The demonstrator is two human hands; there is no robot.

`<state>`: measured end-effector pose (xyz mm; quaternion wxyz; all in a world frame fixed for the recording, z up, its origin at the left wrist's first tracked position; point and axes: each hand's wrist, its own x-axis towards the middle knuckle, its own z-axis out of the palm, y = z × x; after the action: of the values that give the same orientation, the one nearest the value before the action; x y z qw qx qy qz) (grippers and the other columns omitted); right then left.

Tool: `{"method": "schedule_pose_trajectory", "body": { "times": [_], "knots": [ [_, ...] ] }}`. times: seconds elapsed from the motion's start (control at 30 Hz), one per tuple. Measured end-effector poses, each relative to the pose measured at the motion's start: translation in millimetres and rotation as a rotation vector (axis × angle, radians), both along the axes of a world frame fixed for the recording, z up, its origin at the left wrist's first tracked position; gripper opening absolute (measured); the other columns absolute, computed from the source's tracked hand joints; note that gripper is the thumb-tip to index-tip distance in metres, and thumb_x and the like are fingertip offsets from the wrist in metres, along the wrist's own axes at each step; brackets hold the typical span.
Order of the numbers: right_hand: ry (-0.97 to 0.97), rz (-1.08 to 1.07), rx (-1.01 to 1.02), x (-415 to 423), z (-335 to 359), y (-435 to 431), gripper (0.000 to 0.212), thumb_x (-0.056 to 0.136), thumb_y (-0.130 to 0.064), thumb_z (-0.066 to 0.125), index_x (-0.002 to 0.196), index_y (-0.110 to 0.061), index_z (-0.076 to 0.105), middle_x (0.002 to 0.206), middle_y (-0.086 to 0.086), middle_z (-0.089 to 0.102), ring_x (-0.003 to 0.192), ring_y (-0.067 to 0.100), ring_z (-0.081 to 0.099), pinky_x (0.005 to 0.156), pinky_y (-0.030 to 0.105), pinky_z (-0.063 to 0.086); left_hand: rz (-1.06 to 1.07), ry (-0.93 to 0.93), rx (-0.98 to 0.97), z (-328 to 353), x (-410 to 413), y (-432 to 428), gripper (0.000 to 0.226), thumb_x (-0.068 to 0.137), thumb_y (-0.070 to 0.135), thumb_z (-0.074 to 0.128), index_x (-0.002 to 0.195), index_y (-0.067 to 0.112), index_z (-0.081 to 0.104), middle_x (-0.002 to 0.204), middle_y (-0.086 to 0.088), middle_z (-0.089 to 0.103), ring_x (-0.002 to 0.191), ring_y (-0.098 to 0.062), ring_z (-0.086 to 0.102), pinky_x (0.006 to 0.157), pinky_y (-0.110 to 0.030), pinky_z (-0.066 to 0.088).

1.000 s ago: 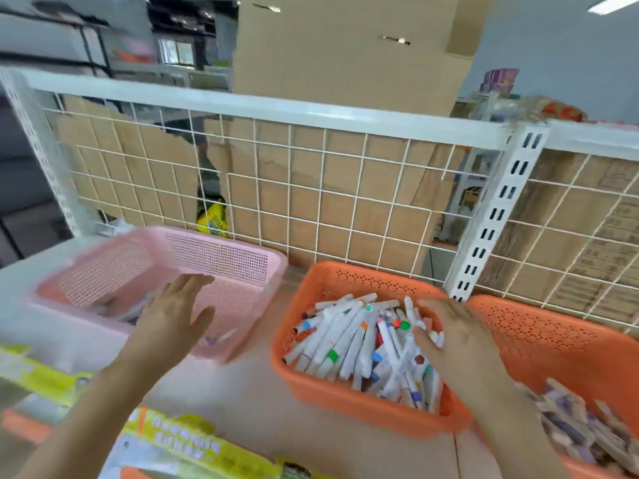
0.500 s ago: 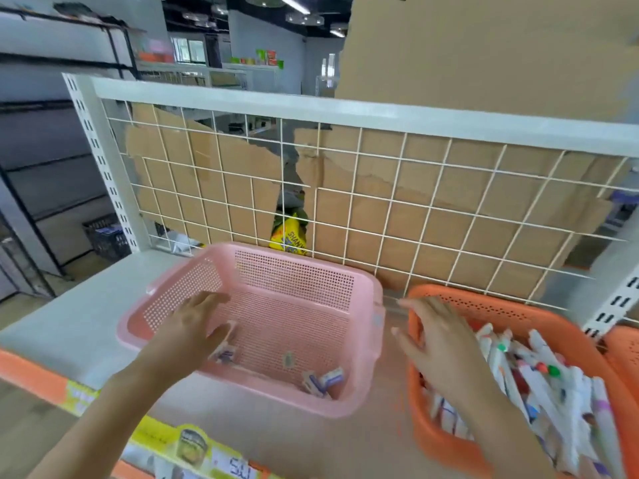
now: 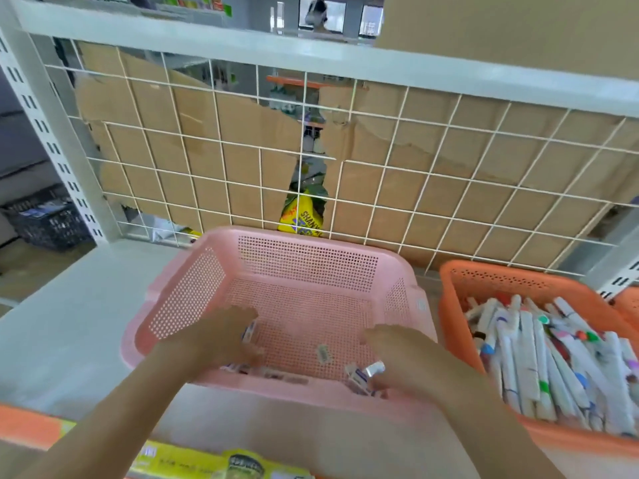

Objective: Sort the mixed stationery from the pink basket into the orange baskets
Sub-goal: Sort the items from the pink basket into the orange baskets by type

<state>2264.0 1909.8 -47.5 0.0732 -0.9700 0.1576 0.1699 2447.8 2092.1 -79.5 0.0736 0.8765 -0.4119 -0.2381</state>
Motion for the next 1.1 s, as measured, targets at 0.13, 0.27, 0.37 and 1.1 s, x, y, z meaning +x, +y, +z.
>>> {"method": "schedule_pose_trajectory", "body": {
  "times": [0.13,0.27,0.37,1.1],
  "knots": [
    [0.154,-0.035,-0.06,6.4,-7.0,5.9,0.044,0.081,-0.015,0.065,0.124,-0.01,0.054,0.121,0.012,0.059,0.107,0.028,0.057,0.08,0.031,0.045,-0.038,-0.02,0.038,-0.8,2.2,-5.8,0.081,0.085,0.039,0.064,0.148,0.019,0.018,0.154,-0.002,0.019,0.138,-0.021,0.027,0.109,-0.033,0.026],
    [0.16,-0.06,-0.04,11.9,-13.7,5.9,0.038,0.077,-0.013,0.066,0.115,-0.009,0.059,0.112,0.012,0.061,0.098,0.028,0.06,0.07,0.031,0.043,-0.09,-0.004,0.074,-2.4,2.5,-12.6,0.077,0.079,0.031,0.071,0.141,0.017,0.028,0.142,-0.003,0.035,0.125,-0.023,0.042,0.101,-0.039,0.04],
    [0.146,-0.069,0.006,13.2,-12.9,4.1,0.034,0.076,-0.02,0.068,0.109,-0.009,0.063,0.106,0.01,0.063,0.093,0.026,0.061,0.071,0.035,0.047,-0.085,0.037,0.105,-3.4,3.4,-15.5,0.068,0.072,0.028,0.076,0.128,0.021,0.039,0.127,0.003,0.044,0.109,-0.02,0.05,0.09,-0.041,0.047],
    [0.114,-0.059,0.256,28.0,-27.2,-0.7,0.021,0.09,-0.031,0.059,0.092,-0.016,0.044,0.094,0.005,0.052,0.078,0.019,0.045,0.058,0.026,0.03,-0.2,-0.037,0.176,-4.4,3.2,-15.4,0.044,0.084,0.033,0.065,0.122,0.018,0.049,0.118,0.003,0.05,0.104,-0.015,0.049,0.087,-0.029,0.044]
  ]
}}
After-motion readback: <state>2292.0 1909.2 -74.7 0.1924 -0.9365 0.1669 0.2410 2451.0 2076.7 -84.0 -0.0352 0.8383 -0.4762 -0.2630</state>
